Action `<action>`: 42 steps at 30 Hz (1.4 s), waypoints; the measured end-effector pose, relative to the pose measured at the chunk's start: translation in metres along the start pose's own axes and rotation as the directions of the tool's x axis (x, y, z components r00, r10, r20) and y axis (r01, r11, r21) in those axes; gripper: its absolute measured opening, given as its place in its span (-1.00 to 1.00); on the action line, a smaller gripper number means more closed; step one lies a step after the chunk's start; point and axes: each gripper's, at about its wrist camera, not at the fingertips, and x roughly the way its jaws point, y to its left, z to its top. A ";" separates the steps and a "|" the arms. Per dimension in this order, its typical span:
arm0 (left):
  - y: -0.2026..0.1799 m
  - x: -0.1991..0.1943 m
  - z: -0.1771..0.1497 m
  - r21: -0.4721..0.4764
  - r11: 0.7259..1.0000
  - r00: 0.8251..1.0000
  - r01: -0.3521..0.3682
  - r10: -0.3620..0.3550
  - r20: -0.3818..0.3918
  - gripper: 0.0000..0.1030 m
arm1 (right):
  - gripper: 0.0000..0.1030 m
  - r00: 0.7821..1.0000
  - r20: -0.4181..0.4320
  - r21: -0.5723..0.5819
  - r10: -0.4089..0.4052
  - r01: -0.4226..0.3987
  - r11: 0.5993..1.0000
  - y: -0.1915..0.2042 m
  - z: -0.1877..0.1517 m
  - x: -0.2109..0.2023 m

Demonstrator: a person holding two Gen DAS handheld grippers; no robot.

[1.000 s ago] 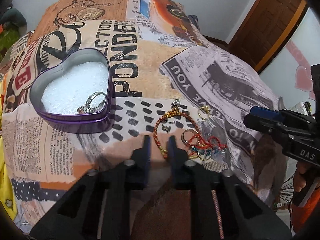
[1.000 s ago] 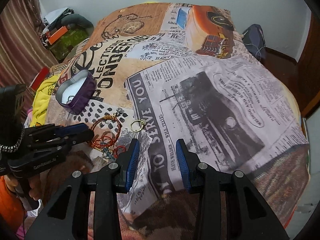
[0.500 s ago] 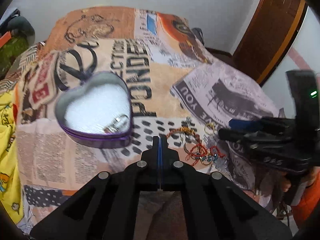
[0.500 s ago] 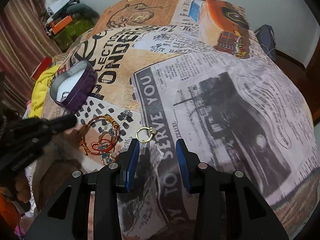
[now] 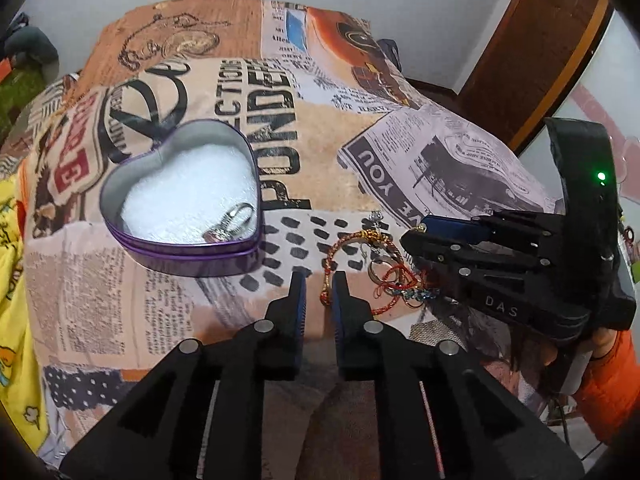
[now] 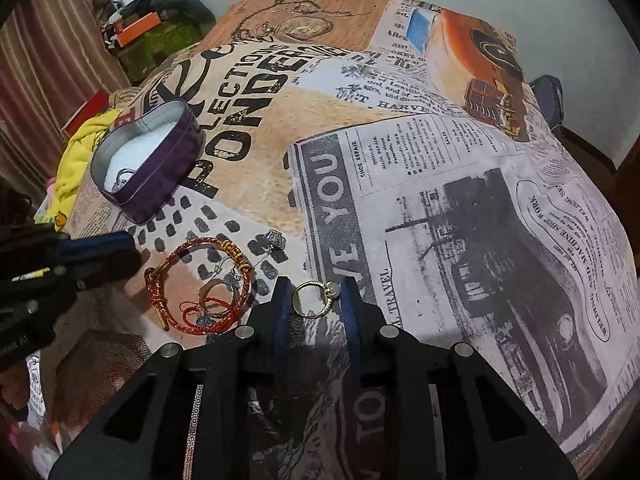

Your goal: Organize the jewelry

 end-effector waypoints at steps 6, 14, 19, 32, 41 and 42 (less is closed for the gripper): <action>-0.005 0.017 0.003 0.012 1.000 0.999 -0.022 0.022 -0.028 -0.79 | -0.56 1.000 0.010 0.018 0.003 -0.003 1.000 -0.002 -0.003 -0.005; -0.003 0.036 0.012 -0.023 1.000 1.000 -0.019 0.019 -0.017 -0.80 | -0.56 0.999 0.045 0.051 0.007 -0.010 0.999 -0.010 -0.009 -0.024; -0.011 0.035 0.013 0.014 0.998 0.998 -0.066 0.066 -0.013 -0.97 | -0.86 0.998 0.061 0.060 0.019 -0.023 0.998 -0.009 -0.009 -0.037; -0.016 -0.037 0.008 0.035 0.993 0.982 -0.111 0.104 0.160 -0.97 | -0.58 0.999 0.044 0.071 0.016 -0.019 0.997 -0.014 -0.015 -0.049; 0.002 -0.045 0.009 -0.006 0.996 0.979 -0.094 0.093 0.184 -0.97 | -0.34 0.999 -0.005 0.052 -0.037 0.038 0.998 -0.017 -0.009 -0.016; 0.003 -0.044 0.009 -0.007 0.996 0.979 -0.093 0.092 0.182 -0.97 | -0.34 0.999 -0.013 0.045 -0.042 0.043 0.998 -0.015 -0.008 -0.011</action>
